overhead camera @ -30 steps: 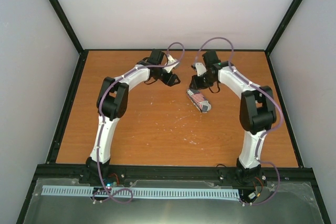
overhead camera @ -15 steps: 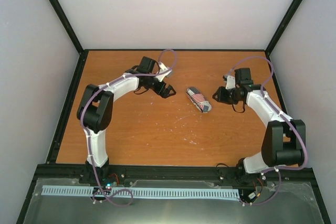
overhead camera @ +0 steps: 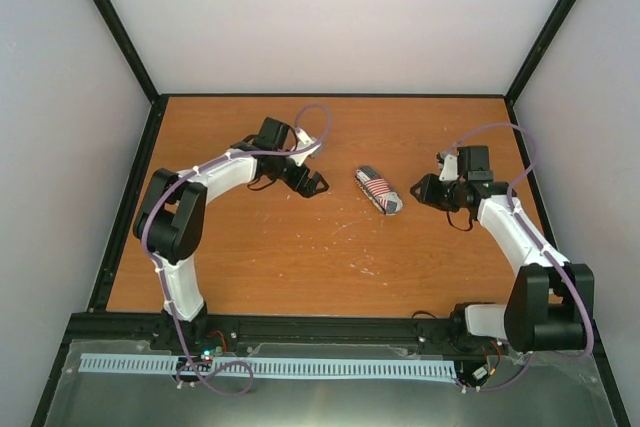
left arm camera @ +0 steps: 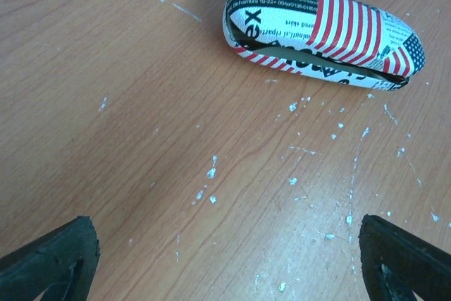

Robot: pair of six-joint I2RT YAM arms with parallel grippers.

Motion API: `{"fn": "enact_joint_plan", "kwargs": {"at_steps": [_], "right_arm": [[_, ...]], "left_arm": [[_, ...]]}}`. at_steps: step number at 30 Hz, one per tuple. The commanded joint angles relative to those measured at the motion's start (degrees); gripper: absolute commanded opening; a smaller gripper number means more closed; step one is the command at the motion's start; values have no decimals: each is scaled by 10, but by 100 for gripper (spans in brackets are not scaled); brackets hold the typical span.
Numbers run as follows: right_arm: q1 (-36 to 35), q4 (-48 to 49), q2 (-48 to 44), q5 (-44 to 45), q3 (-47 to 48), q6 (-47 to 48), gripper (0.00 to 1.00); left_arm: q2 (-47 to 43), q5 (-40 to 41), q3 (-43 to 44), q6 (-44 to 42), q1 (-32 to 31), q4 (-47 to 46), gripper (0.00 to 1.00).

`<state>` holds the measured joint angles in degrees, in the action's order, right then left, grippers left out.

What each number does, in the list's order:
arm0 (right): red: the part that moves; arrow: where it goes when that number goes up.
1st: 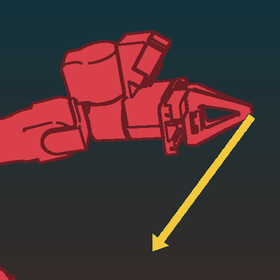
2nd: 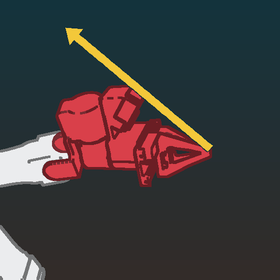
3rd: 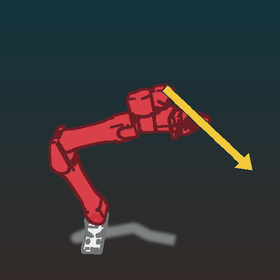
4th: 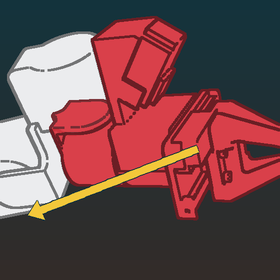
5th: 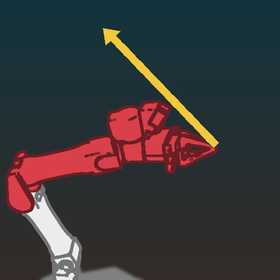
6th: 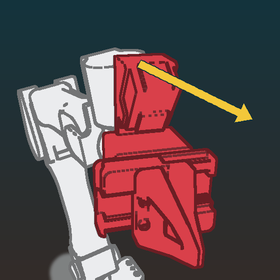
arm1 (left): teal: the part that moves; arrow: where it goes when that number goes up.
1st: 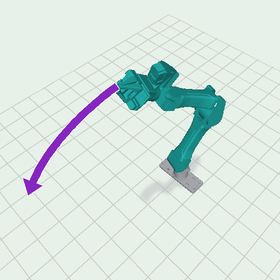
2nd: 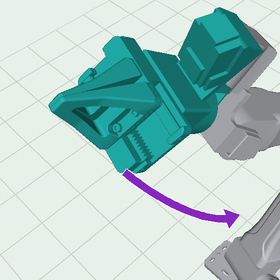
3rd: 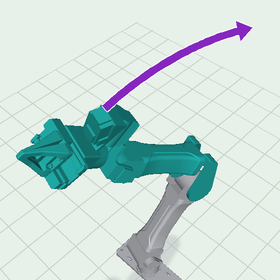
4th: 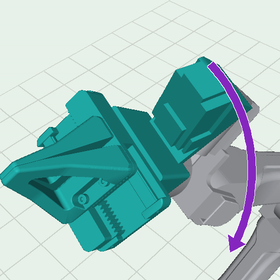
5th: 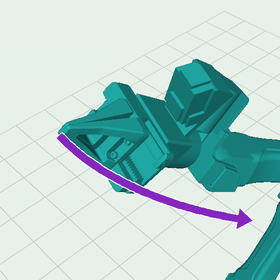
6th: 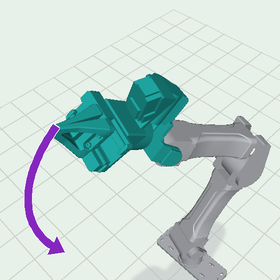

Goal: Organize the sunglasses
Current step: Reset both arms

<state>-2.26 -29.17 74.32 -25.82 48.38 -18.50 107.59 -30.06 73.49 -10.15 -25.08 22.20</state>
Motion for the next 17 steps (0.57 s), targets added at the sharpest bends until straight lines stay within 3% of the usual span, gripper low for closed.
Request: {"fn": "enact_joint_plan", "kwargs": {"at_steps": [1, 17], "right_arm": [[3, 13, -32, 5, -13, -16, 32], [3, 3, -82, 64, -53, -42, 28]], "left_arm": [[-28, -8, -1, 5, 2, -18, 99], [-49, -14, -31, 11, 3, -26, 99]]}}
